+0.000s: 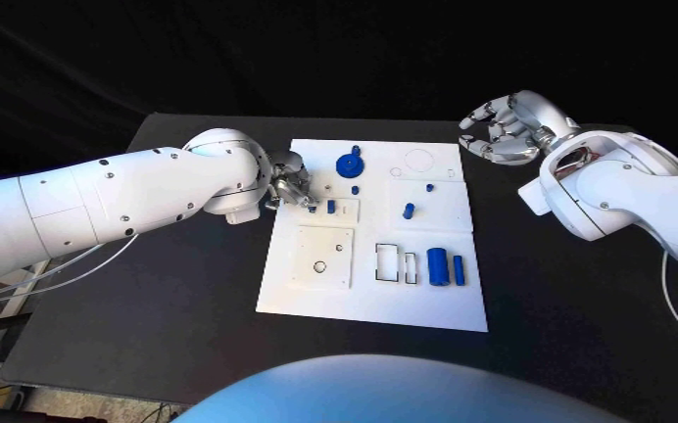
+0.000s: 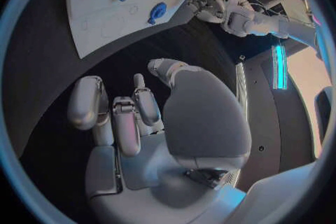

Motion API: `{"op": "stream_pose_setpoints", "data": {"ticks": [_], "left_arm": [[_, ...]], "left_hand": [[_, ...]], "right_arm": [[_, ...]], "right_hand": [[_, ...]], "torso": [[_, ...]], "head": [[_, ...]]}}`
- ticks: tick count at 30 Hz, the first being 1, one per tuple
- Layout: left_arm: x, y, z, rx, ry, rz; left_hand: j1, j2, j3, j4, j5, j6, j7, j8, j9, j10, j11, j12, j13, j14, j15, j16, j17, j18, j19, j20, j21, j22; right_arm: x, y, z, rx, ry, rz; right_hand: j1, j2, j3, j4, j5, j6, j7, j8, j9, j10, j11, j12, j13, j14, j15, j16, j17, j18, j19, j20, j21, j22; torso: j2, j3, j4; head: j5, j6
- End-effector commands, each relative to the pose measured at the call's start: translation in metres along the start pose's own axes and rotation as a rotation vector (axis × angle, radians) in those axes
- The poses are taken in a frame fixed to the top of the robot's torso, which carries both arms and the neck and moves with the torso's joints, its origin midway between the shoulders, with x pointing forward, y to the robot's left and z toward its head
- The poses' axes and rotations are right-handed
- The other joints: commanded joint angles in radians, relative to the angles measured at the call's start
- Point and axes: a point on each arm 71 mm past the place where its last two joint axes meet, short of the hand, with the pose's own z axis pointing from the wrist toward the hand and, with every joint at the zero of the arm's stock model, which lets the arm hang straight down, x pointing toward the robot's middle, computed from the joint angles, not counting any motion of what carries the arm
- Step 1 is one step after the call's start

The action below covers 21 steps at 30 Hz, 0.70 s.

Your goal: Assemble the parts on the task board

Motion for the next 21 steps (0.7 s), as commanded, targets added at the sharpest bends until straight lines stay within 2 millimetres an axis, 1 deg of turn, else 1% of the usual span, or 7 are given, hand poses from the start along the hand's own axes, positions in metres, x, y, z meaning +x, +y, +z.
{"op": "stream_pose_setpoints", "data": {"ticks": [1,13,21], "left_arm": [[0.0036,-0.0012,0.0002,0.009,0.019,0.02],[0.0047,-0.0015,-0.0003,0.01,0.026,0.023],[0.0043,0.0009,0.0007,0.004,0.036,-0.006]], "left_hand": [[-0.005,0.001,0.209,-0.202,0.005,0.006,-0.003,0.003,0.001,0.005,0.003,-0.002,-0.003,0.09,-0.008,0.004,0.204,-0.007,0.004,0.001,0.003,0.0],[-0.006,0.001,0.211,-0.203,0.005,0.006,-0.004,0.003,0.0,0.006,0.003,-0.002,-0.002,0.09,-0.008,0.005,0.205,-0.007,0.004,0.001,0.004,0.001],[-0.008,-0.002,0.22,-0.211,0.017,0.012,-0.005,0.006,-0.001,0.012,0.002,0.001,0.003,0.092,-0.009,0.006,0.21,-0.008,0.007,0.0,0.007,0.006]], "right_arm": [[0.0014,0.0003,-0.0001,-0.004,0.015,-0.009],[0.0016,0.0004,0.0002,-0.003,0.017,-0.009],[0.0018,0.0005,0.0004,-0.004,0.017,-0.009]], "right_hand": [[-0.011,-0.002,0.0,-0.003,0.007,-0.003,0.0,0.004,0.001,-0.004,0.001,-0.003,0.0,0.088,-0.008,-0.005,0.217,0.013,-0.007,-0.001,-0.006,0.006],[-0.011,-0.002,0.0,-0.003,0.007,-0.003,0.0,0.004,0.001,-0.004,0.001,-0.003,0.0,0.088,-0.008,-0.005,0.217,0.013,-0.007,-0.001,-0.006,0.006],[-0.012,-0.002,0.001,-0.003,0.007,-0.003,0.0,0.004,0.001,-0.004,0.001,-0.003,0.0,0.088,-0.008,-0.005,0.216,0.013,-0.007,-0.001,-0.007,0.006]], "torso": [[-0.001,0.0007,0.0003],[-0.002,0.0005,-0.0002],[-0.001,0.0,-0.0003]], "head": [[0.0,0.0],[0.001,0.0],[0.001,0.0]]}}
